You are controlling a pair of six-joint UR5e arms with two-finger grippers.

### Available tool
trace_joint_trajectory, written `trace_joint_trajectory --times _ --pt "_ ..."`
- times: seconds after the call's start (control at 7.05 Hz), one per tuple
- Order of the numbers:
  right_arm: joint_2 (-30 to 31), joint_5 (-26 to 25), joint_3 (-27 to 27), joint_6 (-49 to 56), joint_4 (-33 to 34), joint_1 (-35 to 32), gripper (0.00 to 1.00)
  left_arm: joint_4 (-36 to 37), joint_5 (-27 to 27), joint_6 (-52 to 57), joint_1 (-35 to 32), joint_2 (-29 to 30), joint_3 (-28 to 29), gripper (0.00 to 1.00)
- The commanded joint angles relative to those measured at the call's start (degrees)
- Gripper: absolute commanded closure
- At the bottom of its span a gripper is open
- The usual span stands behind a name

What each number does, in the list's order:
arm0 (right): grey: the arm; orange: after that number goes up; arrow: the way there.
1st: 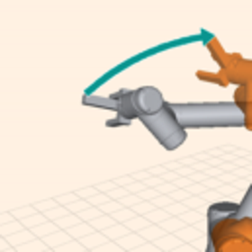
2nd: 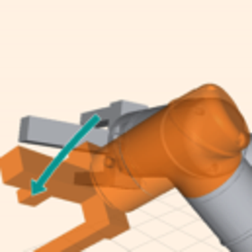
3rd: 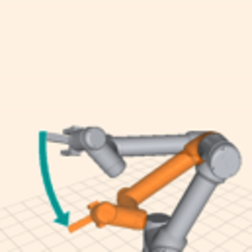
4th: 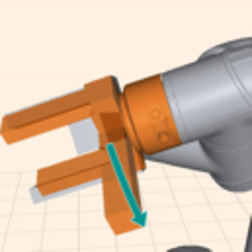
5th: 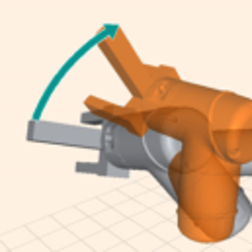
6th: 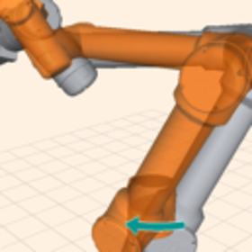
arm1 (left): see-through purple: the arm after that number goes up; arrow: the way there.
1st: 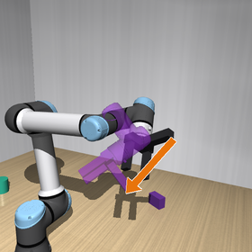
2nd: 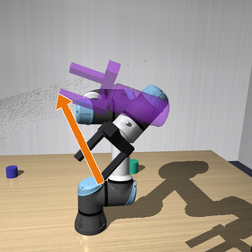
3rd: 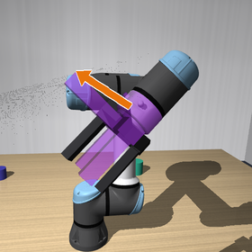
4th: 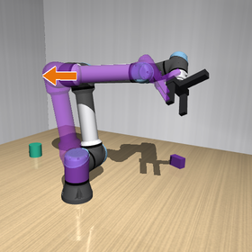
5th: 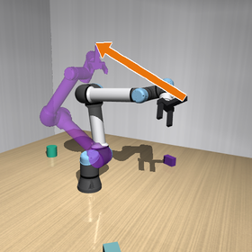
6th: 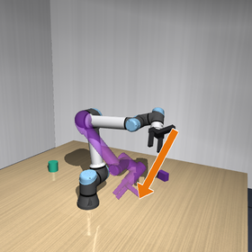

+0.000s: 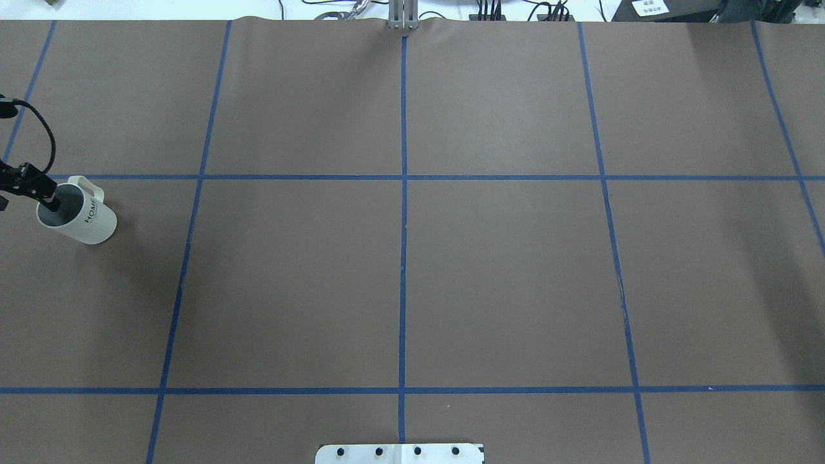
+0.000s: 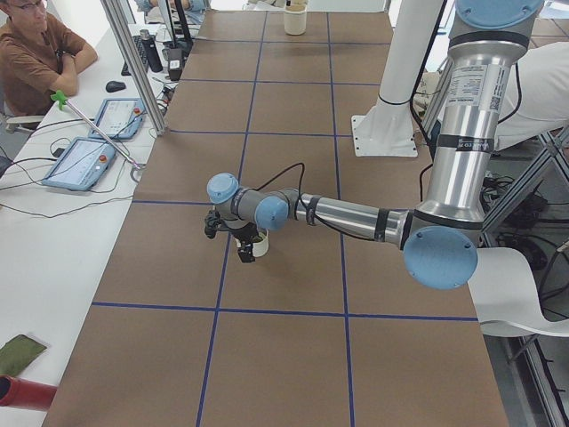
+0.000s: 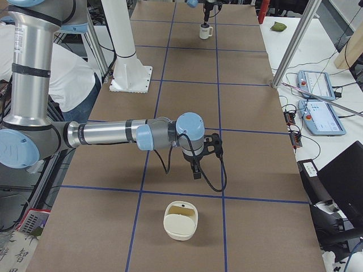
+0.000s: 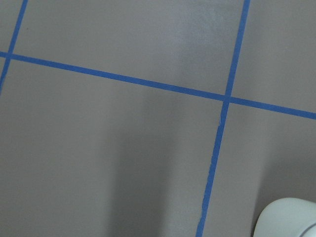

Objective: Left arm hands cup to right arm to dump lemon

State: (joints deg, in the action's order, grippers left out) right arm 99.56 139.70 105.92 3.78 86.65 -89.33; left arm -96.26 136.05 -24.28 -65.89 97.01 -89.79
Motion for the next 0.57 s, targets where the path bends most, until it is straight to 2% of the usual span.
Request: trace_joint_trajectory --times 0.0,0.14,0.43 --pt "0.02 0.05 -0.1 0.0 0.01 0.03 0.0 -1.03 0.0 -0.5 0.94 0.28 0.93 0.54" --pt "-0.07 -0.04 -0.02 0.0 0.01 0.12 0.0 -1.56 0.17 -0.42 0.94 0.46 1.72 1.0" --pt "-0.16 0.05 -0.01 0.0 -0.17 0.3 0.0 -0.95 1.4 -0.77 0.94 2.39 1.38 1.0"
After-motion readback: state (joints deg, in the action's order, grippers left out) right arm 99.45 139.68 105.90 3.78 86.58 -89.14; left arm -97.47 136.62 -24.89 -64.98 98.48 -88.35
